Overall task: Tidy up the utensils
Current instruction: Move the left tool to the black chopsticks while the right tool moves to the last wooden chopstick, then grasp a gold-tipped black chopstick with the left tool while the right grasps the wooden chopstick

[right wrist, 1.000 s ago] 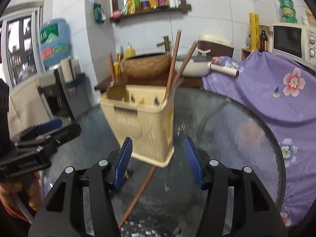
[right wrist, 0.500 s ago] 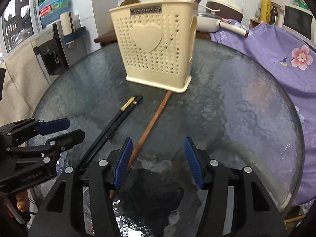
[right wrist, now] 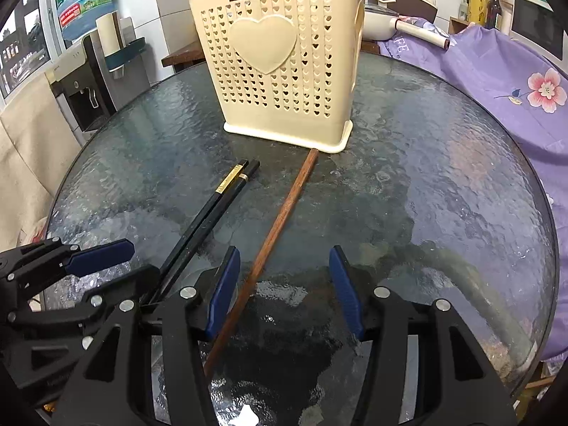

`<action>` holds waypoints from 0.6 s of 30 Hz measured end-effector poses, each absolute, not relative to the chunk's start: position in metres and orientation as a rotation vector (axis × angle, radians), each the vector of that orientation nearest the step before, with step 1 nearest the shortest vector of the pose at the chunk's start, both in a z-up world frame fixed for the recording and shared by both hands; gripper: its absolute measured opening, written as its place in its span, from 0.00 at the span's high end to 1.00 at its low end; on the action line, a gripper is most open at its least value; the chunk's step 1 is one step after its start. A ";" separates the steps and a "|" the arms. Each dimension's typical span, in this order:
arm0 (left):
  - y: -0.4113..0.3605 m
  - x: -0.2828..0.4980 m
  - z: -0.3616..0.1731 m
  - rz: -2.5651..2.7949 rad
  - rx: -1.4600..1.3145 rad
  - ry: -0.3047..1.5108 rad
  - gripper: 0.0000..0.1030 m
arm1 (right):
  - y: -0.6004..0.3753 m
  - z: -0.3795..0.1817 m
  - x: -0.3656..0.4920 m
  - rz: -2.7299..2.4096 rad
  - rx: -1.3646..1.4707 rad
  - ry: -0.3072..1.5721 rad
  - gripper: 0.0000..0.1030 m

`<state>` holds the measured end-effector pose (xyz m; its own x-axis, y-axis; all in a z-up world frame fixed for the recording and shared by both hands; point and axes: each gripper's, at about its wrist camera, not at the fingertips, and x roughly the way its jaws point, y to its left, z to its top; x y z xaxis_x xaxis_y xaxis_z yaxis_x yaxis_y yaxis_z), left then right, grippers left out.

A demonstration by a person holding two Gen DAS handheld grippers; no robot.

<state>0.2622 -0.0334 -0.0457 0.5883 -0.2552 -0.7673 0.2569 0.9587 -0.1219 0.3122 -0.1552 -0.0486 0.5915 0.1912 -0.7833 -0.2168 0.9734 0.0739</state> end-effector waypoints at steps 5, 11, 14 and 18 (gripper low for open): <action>-0.036 0.262 -0.045 -0.299 0.024 0.889 0.68 | -0.157 -0.051 0.316 0.227 -0.042 0.916 0.49; -0.042 0.268 -0.045 -0.282 0.059 0.906 0.68 | -0.153 -0.052 0.322 0.200 -0.092 0.926 0.49; -0.049 0.271 -0.045 -0.277 0.090 0.905 0.68 | -0.151 -0.052 0.327 0.199 -0.095 0.934 0.51; -0.048 0.274 -0.046 -0.255 0.111 0.902 0.68 | -0.155 -0.052 0.328 0.204 -0.102 0.939 0.54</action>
